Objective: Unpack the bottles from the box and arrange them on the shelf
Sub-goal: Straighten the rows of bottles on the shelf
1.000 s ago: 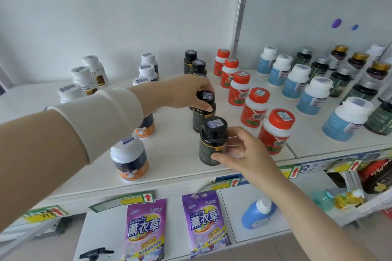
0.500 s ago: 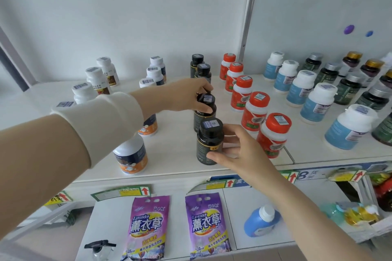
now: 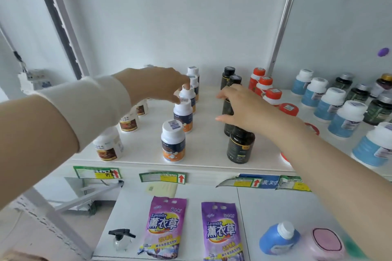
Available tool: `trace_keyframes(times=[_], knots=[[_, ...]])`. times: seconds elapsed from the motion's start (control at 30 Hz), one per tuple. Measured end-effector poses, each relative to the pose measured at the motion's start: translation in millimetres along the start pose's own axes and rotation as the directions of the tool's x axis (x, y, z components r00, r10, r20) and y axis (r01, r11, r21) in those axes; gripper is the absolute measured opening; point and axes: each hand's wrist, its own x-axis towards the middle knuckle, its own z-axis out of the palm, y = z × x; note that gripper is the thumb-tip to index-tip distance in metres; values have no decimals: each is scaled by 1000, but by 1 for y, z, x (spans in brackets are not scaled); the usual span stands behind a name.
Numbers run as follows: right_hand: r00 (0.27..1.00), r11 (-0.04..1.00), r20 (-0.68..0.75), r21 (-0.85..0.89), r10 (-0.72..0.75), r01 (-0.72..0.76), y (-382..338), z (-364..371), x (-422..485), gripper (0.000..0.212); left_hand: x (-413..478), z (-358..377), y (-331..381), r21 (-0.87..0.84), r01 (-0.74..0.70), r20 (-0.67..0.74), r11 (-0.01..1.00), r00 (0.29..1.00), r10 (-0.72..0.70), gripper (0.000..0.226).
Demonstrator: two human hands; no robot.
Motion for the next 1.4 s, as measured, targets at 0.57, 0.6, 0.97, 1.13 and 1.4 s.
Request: trace_keyframes(times=[0.57, 0.6, 0.97, 1.13, 1.4], knots=[[950, 556, 29, 805, 312, -208, -67, 116, -18, 53, 15, 68, -22, -715, -28, -48, 698, 999, -9, 55], [948, 559, 20, 804, 316, -203, -69, 119, -18, 50, 16, 68, -23, -711, -27, -45, 703, 999, -7, 54], [935, 596, -54, 782, 351, -179, -63, 124, -19, 47, 15, 61, -21, -686, -45, -10, 726, 999, 53, 37], [937, 598, -62, 784, 345, -168, -63, 126, -19, 48, 15, 61, -20, -672, -32, -14, 740, 999, 31, 40], [962, 607, -48, 784, 270, -131, -61, 96, -20, 54, 7, 59, -24, -647, -1, -48, 763, 998, -40, 57]])
